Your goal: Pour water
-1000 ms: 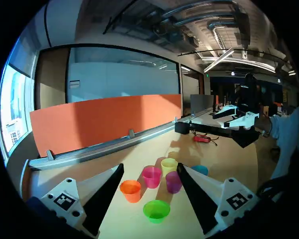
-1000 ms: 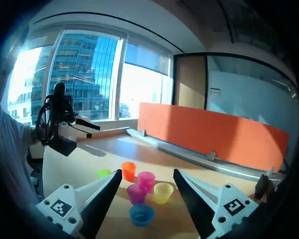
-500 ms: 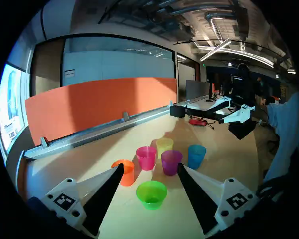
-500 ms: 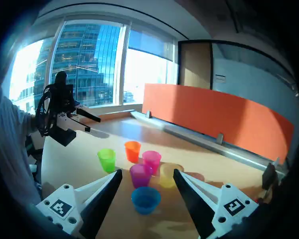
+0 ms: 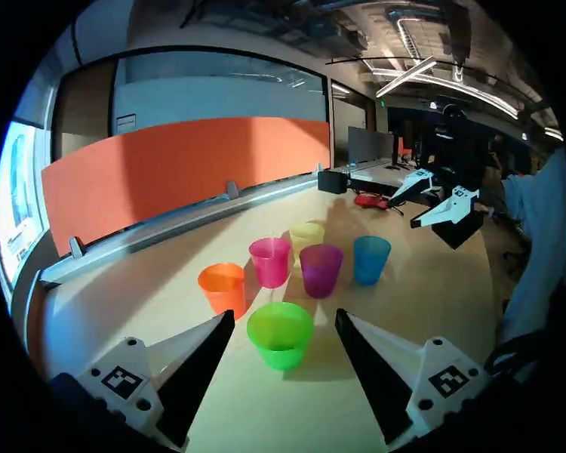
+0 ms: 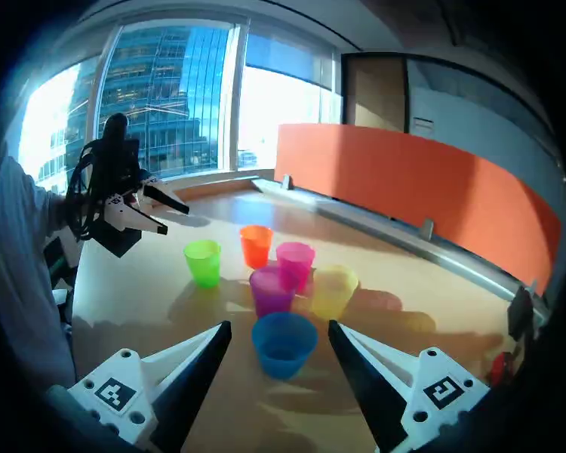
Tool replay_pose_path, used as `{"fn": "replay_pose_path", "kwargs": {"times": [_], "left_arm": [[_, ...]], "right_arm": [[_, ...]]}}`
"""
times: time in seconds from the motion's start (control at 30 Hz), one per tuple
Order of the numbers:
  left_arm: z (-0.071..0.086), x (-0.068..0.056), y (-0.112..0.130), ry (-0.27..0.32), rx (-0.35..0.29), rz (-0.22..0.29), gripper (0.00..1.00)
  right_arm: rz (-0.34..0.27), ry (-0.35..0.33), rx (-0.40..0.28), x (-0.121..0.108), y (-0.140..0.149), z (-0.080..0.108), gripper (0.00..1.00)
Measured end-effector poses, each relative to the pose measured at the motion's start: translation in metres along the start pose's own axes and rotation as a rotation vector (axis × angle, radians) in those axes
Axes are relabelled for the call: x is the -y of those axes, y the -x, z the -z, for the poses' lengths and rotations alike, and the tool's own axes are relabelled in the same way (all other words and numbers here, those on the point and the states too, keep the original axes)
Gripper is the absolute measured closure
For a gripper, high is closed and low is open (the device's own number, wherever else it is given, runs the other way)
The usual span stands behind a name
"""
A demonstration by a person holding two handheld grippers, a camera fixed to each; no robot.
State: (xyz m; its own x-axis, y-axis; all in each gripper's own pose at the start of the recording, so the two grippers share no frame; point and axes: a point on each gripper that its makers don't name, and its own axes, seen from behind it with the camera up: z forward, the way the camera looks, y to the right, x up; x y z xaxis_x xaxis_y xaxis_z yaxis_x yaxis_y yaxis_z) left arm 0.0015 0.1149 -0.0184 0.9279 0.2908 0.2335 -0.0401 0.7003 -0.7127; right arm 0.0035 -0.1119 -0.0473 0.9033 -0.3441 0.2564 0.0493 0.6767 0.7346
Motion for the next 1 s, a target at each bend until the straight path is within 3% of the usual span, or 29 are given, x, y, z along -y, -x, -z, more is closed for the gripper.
{"fn": "replay_pose_path", "kwargs": {"times": [0.5,1.0], "left_arm": [[-0.017,0.006,0.056,-0.005,0.149,0.013,0.01],[-0.043,0.005,0.069,0.043,0.219,0.003,0.01]], "right_arm": [[0.001,-0.006,0.087,-0.002,0.039,-0.014,0.01],[-0.003,-0.027,0.159,-0.005,0.061,-0.04,0.01]]}}
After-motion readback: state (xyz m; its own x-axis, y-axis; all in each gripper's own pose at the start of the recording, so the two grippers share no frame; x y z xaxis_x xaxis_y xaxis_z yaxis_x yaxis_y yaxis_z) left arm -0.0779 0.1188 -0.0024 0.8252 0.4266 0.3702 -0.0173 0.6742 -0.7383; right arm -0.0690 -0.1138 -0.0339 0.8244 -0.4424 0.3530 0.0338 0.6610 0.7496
